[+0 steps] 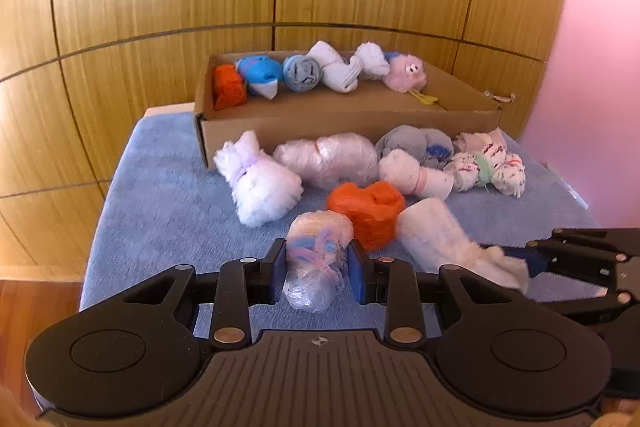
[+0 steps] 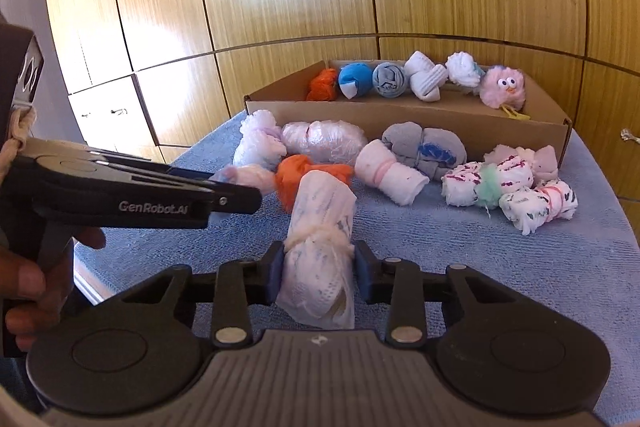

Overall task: Organize objects
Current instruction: 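Grasp the clear plastic-wrapped bundle with the left tool while the right tool grasps the string-tied white sock, then carry both bundles into the box, lay them beside the others, open both tools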

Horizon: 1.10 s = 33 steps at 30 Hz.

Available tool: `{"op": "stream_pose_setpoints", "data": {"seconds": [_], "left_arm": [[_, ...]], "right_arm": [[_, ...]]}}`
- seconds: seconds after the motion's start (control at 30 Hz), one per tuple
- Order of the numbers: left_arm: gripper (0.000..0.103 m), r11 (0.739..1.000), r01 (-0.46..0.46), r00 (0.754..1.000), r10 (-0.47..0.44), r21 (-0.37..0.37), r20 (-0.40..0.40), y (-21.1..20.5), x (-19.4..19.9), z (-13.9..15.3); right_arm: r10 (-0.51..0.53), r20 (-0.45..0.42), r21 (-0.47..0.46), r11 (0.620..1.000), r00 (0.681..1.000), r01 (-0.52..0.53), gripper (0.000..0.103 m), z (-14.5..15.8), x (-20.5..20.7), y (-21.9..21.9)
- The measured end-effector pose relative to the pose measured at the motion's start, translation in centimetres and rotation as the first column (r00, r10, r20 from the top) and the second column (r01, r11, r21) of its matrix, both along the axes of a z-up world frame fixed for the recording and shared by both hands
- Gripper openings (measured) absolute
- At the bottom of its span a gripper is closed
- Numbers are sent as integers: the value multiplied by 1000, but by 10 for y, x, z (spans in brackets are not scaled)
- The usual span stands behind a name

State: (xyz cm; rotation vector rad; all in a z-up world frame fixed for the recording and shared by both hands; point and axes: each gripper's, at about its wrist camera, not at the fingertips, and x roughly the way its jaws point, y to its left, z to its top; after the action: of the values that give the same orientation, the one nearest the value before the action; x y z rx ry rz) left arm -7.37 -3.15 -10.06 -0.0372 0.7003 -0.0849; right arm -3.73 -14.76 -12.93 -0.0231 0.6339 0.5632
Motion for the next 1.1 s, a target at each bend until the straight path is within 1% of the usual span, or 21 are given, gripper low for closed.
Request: {"op": "stream_pose_setpoints", "data": {"seconds": [0.3, 0.47, 0.57, 0.73, 0.8, 0.93, 1.03, 1.07, 1.1], "left_arm": [[38, 1000, -16, 1000, 15, -15, -20, 3, -3, 2], [38, 1000, -13, 1000, 13, -26, 7, 4, -4, 22], [38, 999, -23, 1000, 24, -43, 15, 6, 5, 39], [38, 999, -36, 998, 37, -26, 42, 8, 31, 70], [38, 999, -39, 998, 39, -8, 52, 9, 45, 83], [38, 999, -42, 998, 42, 1, 56, 15, 77, 100], [38, 999, -38, 998, 38, 13, 42, 20, 105, 102], [39, 999, -40, 998, 39, 25, 41, 22, 115, 101], [39, 999, -42, 999, 41, 21, 30, 25, 126, 98]], "right_arm": [[-23, 9, 22, 1000, 1000, 23, 33, 10, -3, -19], [-33, 21, 48, 998, 999, 32, 33, 25, 1, -32], [-44, 38, 63, 997, 998, 41, 33, 40, 11, -39], [-49, 78, 89, 995, 996, 42, 33, 68, 33, -46], [-40, 94, 92, 995, 995, 32, 33, 81, 44, -45], [-12, 107, 99, 995, 994, 2, 33, 99, 70, -37], [2, 102, 105, 994, 995, -13, 33, 104, 94, -26], [12, 81, 113, 993, 997, -21, 33, 103, 107, -21], [17, 63, 127, 992, 998, -24, 33, 102, 115, -18]]}}
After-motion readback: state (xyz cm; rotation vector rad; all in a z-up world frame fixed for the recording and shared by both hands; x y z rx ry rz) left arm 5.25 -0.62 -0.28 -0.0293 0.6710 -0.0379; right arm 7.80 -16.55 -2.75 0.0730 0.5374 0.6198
